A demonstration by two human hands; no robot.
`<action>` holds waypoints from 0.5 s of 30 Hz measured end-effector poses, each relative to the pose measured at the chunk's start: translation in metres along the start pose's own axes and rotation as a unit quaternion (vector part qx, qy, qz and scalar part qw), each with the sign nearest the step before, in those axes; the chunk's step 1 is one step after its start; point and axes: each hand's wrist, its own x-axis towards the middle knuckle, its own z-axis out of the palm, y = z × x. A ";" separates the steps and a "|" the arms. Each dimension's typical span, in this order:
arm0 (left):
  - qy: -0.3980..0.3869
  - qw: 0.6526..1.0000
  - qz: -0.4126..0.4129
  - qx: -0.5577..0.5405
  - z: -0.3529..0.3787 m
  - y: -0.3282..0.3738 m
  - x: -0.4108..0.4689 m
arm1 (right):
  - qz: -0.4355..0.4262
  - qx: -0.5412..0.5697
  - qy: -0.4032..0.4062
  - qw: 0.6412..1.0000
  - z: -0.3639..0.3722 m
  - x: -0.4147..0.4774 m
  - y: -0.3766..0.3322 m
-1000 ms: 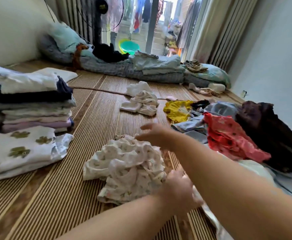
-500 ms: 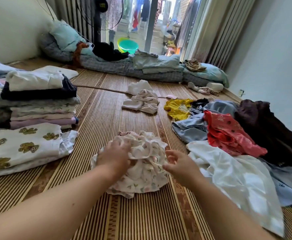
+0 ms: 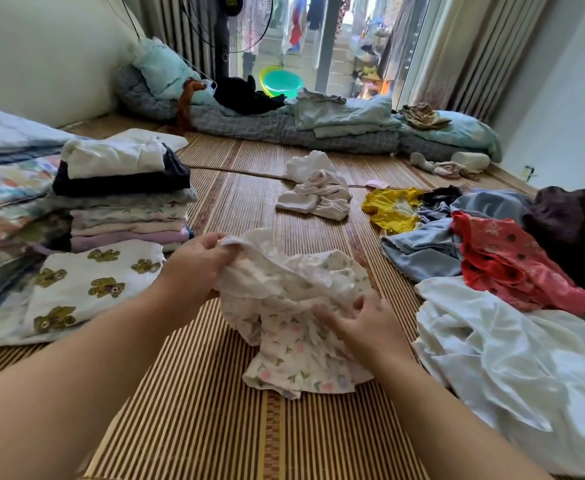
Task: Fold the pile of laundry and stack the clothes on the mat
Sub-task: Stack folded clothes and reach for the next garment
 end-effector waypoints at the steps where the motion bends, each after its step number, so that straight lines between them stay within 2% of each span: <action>1: -0.030 1.000 0.001 -0.002 0.001 0.003 0.001 | 0.007 -0.001 0.028 1.000 -0.001 0.003 -0.007; 4: -0.111 0.994 0.012 -0.002 0.008 0.014 -0.004 | -0.023 -0.046 0.038 0.998 -0.006 0.019 -0.036; 6: -0.114 0.992 0.042 0.033 0.008 0.020 -0.007 | -0.057 -0.091 0.054 0.993 -0.019 0.036 -0.056; 8: -0.051 0.985 0.096 0.131 0.001 0.024 -0.005 | -0.060 -0.081 0.092 0.991 -0.046 0.052 -0.071; 10: 0.033 0.959 0.133 0.248 -0.007 0.030 0.001 | -0.061 -0.082 0.128 0.986 -0.082 0.064 -0.082; 15: 0.078 0.877 0.176 0.441 -0.011 0.069 0.015 | -0.103 -0.168 0.194 0.961 -0.157 0.063 -0.117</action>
